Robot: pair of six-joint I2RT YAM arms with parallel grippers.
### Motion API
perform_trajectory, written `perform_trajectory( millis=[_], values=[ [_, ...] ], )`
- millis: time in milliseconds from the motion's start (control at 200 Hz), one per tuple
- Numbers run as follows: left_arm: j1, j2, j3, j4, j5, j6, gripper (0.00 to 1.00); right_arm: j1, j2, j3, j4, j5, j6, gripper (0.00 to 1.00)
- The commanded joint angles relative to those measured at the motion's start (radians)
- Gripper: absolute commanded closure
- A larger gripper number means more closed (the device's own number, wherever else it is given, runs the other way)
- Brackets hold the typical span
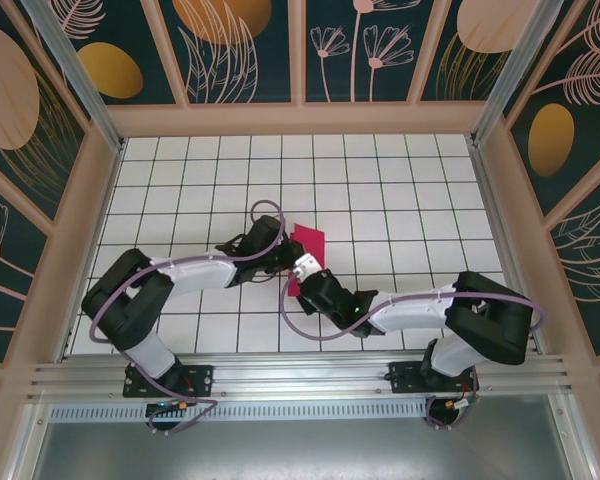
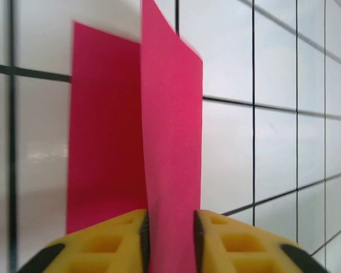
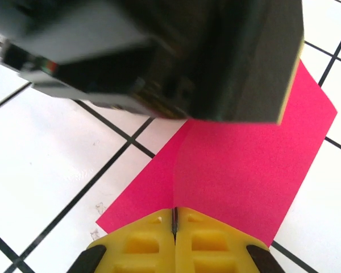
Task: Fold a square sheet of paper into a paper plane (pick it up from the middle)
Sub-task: Fold the triangle a second time at the center of the table.
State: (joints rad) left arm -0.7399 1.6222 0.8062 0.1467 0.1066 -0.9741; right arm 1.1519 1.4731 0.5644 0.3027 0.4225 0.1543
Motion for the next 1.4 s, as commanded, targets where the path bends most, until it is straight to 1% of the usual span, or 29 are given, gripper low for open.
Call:
perform_trajectory(
  millis=[0,80,215,340,425,475,545,661,751,851,1026,1121,1251,1396],
  values=[
    [-0.001,-0.095,-0.019,-0.087,-0.148,0.003,0.66,-0.029,-0.045,-0.008,0.026,-0.118,0.084,1.0],
    [-0.001,-0.147,-0.042,-0.116,-0.207,-0.018,0.6,-0.04,-0.059,-0.023,0.063,-0.187,0.108,1.0],
    [0.0,-0.245,-0.112,-0.15,-0.311,-0.079,0.6,-0.065,-0.061,-0.013,0.082,-0.252,0.17,1.0],
    [-0.001,-0.333,-0.179,-0.165,-0.362,-0.113,0.64,-0.087,-0.051,0.012,0.085,-0.286,0.235,1.0],
    [0.0,-0.368,-0.213,-0.167,-0.363,-0.115,0.68,-0.11,-0.043,0.027,0.081,-0.32,0.283,1.0],
    [-0.001,-0.378,-0.23,-0.159,-0.346,-0.11,0.73,-0.122,-0.037,0.031,0.084,-0.345,0.307,1.0],
    [-0.001,-0.38,-0.248,-0.124,-0.292,-0.098,0.77,-0.134,-0.025,0.037,0.084,-0.372,0.338,1.0],
    [0.0,-0.361,-0.287,-0.031,-0.154,-0.105,0.84,-0.141,-0.017,0.034,0.092,-0.389,0.386,1.0],
    [0.0,-0.317,-0.302,0.047,-0.052,-0.122,0.89,-0.141,-0.014,0.031,0.093,-0.385,0.419,1.0],
    [-0.001,-0.251,-0.288,0.089,0.018,-0.135,0.95,-0.142,-0.011,0.03,0.071,-0.382,0.438,1.0],
    [-0.002,-0.147,-0.233,0.082,0.047,-0.134,1.0,-0.147,-0.009,0.028,0.044,-0.381,0.444,1.0],
    [-0.002,-0.114,-0.224,0.071,0.033,-0.165,1.0,-0.153,-0.005,0.028,0.045,-0.388,0.44,1.0],
    [-0.003,-0.074,-0.251,0.175,0.077,-0.22,1.0,-0.155,0.018,0.051,0.008,-0.389,0.433,1.0],
    [-0.001,-0.05,-0.241,0.148,0.058,-0.218,1.0,-0.154,0.027,0.048,0.017,-0.402,0.444,1.0]
  ],
)
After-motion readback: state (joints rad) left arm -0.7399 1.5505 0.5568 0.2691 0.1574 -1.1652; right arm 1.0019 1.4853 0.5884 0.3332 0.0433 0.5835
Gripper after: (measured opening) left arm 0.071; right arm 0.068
